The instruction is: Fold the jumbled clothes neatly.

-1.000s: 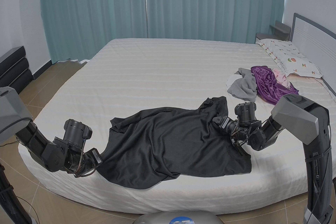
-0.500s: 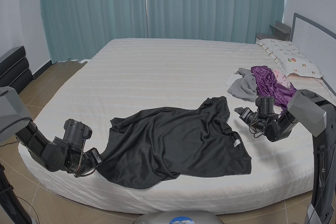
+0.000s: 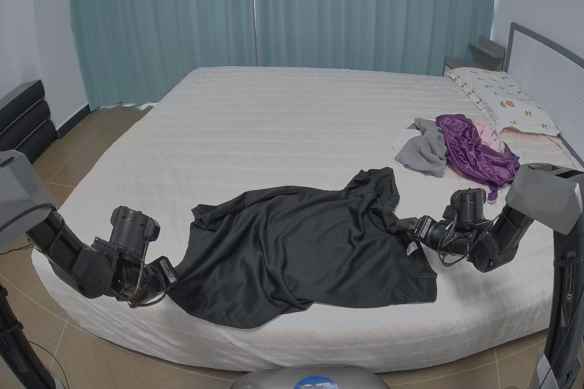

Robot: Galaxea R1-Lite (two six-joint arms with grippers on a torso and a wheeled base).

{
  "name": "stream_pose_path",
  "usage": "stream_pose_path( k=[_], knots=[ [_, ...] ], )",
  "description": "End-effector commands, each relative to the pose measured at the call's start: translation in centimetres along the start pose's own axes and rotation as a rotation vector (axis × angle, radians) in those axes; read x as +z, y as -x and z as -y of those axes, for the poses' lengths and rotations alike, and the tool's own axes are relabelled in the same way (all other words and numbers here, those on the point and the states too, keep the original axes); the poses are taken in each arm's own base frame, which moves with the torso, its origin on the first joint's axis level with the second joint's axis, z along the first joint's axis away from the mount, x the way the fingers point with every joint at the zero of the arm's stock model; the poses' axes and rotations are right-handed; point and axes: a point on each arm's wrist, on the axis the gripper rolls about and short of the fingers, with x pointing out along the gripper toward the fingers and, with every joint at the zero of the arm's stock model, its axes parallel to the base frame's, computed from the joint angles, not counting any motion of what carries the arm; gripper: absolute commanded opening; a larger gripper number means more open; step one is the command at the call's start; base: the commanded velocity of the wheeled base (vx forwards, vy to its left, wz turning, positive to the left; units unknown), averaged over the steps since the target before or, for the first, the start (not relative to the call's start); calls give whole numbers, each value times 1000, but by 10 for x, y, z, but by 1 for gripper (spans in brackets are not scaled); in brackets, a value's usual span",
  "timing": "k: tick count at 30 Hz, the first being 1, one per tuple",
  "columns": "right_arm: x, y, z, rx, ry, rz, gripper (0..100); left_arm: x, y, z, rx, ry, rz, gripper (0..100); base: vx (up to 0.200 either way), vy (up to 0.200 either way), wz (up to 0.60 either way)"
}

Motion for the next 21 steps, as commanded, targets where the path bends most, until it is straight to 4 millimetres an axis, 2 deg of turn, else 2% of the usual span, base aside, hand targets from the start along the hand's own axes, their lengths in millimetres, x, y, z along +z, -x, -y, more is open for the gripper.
stream_pose_path(
  k=[1,5,10,21],
  knots=[
    [-13,-11,-3,4,24,-40,0,0,0,0,-1,1,1,0,0,0,0],
    [-20,-23,-2,1,54,-42,0,0,0,0,-1,1,1,0,0,0,0],
    [-9,-30,-8,24,61,-1,0,0,0,0,1,2,3,0,0,0,0],
    [71,-39,-17,29,45,300,0,2,0,1,-8,7,20,0,0,0,0]
  ],
)
